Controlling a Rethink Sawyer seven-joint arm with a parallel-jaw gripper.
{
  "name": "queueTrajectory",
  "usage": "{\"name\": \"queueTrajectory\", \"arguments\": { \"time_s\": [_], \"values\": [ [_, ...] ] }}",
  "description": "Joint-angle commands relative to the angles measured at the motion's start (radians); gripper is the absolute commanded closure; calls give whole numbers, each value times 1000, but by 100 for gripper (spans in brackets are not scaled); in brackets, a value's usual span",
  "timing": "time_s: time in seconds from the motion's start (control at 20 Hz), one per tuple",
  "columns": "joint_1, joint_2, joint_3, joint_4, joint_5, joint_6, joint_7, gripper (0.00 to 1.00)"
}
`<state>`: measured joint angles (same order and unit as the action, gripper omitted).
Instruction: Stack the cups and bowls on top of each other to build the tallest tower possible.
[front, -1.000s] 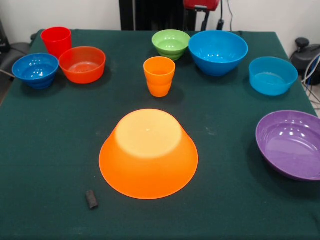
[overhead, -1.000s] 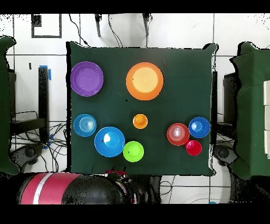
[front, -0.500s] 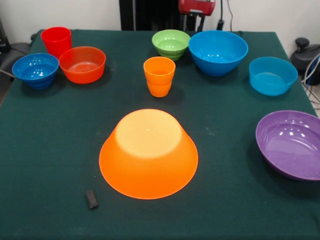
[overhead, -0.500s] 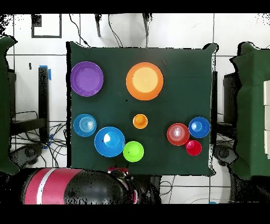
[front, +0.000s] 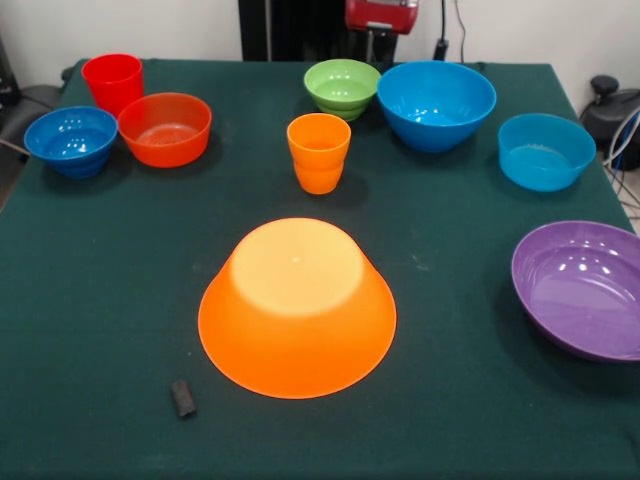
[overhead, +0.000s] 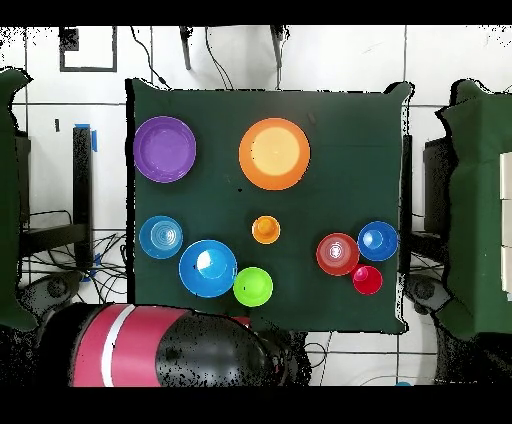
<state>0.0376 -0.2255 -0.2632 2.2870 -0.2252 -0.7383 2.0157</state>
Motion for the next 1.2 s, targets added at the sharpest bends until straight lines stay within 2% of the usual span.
{"name": "queueTrajectory", "arguments": {
  "time_s": [0.05,0.1,0.15,0.35,0.45,0.6,0.8,0.95,1.0,1.05,1.15,1.2],
  "values": [
    [10,60,63,-159,1,-61,122,0],
    [27,45,49,-156,8,-34,100,0],
    [18,31,54,-152,-6,-4,95,0],
    [-20,4,91,-125,-27,15,135,0],
    [-25,6,92,-117,-34,-13,147,0],
    [-83,0,100,-101,-126,-39,153,0],
    [-96,86,79,-125,-150,-97,150,0],
    [-89,100,77,-124,-134,-111,153,0],
    [-96,96,85,-119,-125,-81,159,0],
    [-104,97,92,-116,-120,-72,167,0],
    [-159,148,138,-148,-138,-64,200,0],
    [-166,170,144,-162,-136,-70,203,0]
  ]
}}
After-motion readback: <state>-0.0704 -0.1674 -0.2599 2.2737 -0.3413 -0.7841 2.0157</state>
